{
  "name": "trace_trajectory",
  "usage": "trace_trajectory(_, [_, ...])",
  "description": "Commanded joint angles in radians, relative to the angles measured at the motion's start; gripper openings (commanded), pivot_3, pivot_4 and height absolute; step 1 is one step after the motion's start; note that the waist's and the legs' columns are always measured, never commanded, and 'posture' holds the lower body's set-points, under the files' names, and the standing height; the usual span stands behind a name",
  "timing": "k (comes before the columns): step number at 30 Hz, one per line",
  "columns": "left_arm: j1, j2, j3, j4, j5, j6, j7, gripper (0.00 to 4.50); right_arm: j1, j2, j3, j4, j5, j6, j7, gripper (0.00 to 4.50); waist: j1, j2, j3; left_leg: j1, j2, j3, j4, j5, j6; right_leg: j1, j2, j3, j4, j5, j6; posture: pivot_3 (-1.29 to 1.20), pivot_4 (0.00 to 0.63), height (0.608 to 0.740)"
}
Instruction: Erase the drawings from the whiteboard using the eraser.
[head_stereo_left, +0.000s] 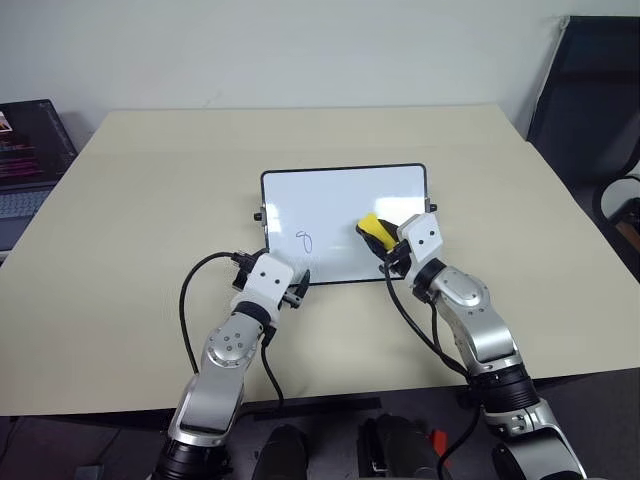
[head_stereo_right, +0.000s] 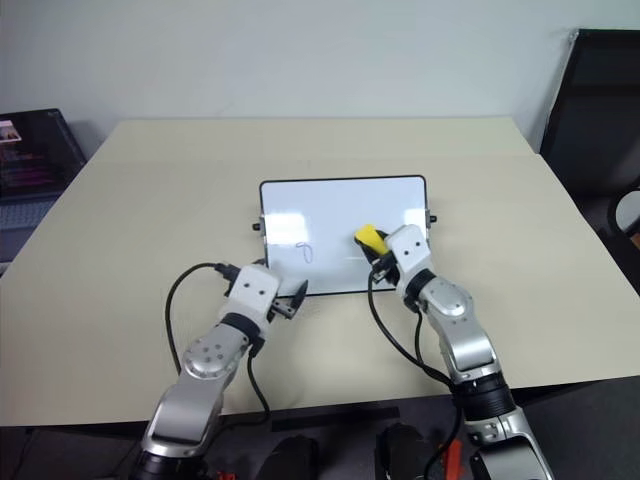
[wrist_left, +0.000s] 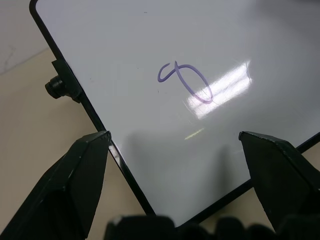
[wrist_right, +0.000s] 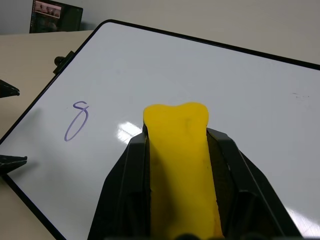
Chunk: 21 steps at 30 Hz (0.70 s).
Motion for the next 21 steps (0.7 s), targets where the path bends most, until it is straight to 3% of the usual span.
trace_trajectory(1, [-0.003,-0.005,0.004,-0.043,0.009,-0.002,0.008,4.50,-0.045,0.021,0.019,-0.009,-0.003,-0.057,0.008,1.20,0.000,0.000,0.000,0.000,0.000,0.000,0.000,0.000,0.000,0.000,0.000,0.000,0.000,0.000,0.000,0.00,0.150,0.740])
trace_trajectory(4, [-0.006,-0.006,0.004,-0.041,0.008,0.000,0.008,4.50,-0.077,0.040,0.051,0.029,-0.025,-0.098,0.011,1.20,-0.003,0.000,0.000,0.000,0.000,0.001,0.000,0.000,0.000,0.000,0.000,0.000,0.000,0.000,0.000,0.00,0.150,0.740])
trace_trajectory(12, [0.006,-0.007,0.002,-0.049,0.011,-0.003,0.012,4.50,-0.259,0.143,0.130,0.358,-0.133,-0.240,-0.038,1.20,-0.002,0.000,0.000,0.001,0.000,0.001,0.000,0.000,0.000,0.000,0.000,0.000,0.002,0.000,-0.001,0.00,0.150,0.740])
trace_trajectory(21, [0.063,-0.007,0.008,-0.098,0.022,0.020,0.025,4.50,-0.353,0.186,0.180,0.571,-0.231,-0.250,-0.069,1.20,-0.001,0.000,0.000,0.001,0.000,0.000,0.000,0.000,0.000,0.000,0.000,0.001,0.001,0.000,-0.001,0.00,0.150,0.740])
